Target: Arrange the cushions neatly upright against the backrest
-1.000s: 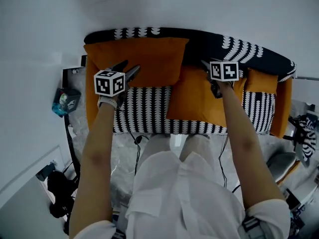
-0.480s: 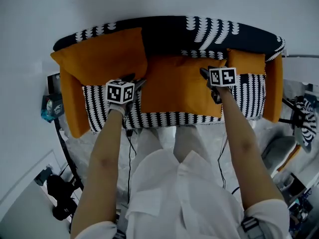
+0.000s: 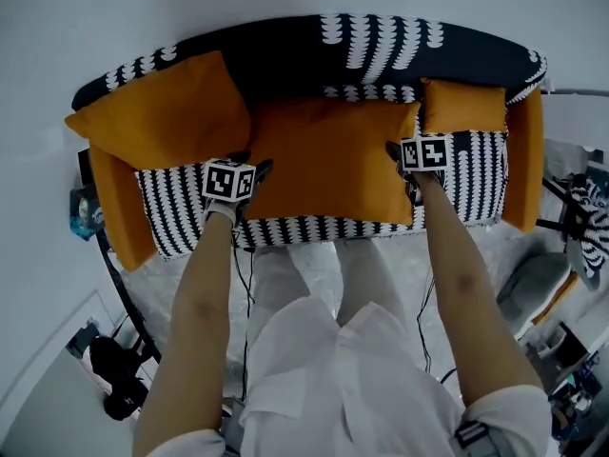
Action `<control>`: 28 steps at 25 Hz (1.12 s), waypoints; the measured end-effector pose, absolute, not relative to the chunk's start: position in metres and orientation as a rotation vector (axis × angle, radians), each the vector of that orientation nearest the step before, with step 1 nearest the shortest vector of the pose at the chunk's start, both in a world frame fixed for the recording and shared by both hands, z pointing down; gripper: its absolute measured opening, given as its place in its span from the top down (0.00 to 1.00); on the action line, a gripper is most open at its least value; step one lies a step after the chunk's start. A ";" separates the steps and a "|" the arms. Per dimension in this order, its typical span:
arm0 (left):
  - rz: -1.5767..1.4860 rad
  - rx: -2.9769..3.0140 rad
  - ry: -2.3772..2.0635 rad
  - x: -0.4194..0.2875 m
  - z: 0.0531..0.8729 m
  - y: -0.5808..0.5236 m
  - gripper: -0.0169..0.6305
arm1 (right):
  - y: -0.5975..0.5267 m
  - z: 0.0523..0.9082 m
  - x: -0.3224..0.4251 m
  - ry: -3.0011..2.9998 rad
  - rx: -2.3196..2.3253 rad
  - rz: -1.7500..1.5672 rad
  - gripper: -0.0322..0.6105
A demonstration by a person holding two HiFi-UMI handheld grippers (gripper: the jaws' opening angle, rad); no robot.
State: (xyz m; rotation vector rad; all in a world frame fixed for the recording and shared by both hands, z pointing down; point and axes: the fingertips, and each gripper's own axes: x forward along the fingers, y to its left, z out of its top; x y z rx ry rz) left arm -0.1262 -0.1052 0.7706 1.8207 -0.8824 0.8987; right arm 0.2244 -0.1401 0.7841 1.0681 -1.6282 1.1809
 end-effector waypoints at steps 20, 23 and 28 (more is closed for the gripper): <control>1.170 1.585 -0.878 -0.140 0.869 -0.096 0.49 | -0.131 0.872 0.250 -1.524 0.978 1.391 0.52; 1.167 1.561 -0.862 -0.136 0.882 -0.094 0.49 | -0.130 0.878 0.249 -1.516 0.965 1.385 0.52; 1.131 1.570 -0.819 -0.130 0.897 -0.088 0.50 | -0.123 0.886 0.244 -1.515 0.907 1.410 0.57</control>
